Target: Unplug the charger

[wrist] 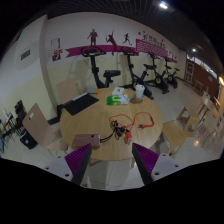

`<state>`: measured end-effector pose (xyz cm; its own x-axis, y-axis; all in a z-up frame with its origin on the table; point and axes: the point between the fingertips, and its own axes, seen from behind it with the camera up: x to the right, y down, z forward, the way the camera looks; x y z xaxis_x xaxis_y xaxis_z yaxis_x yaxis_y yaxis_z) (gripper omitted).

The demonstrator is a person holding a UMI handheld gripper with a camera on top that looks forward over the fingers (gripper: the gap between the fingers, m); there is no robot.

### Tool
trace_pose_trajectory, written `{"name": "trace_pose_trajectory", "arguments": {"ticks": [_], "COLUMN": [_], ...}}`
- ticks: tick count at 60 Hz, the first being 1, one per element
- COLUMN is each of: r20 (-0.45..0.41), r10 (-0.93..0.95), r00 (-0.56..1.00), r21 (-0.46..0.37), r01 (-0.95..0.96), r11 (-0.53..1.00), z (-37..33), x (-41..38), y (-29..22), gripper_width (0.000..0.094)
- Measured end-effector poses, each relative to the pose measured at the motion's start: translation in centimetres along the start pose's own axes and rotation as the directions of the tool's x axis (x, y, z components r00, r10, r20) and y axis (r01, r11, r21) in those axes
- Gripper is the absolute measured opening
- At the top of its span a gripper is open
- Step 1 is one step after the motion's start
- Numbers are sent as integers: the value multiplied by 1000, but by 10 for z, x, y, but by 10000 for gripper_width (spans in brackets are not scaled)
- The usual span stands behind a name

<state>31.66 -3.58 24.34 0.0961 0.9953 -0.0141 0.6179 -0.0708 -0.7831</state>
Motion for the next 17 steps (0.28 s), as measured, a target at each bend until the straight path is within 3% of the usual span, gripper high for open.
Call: {"name": "trace_pose_trajectory", "arguments": {"ticks": [17], "r20": [-60], "r10": [13], "r00": [998], "r21": [8], "r01": [-12], "r11": [1000], "z": [-13], "x": [8], "y": [7], "gripper_width": [855]}}
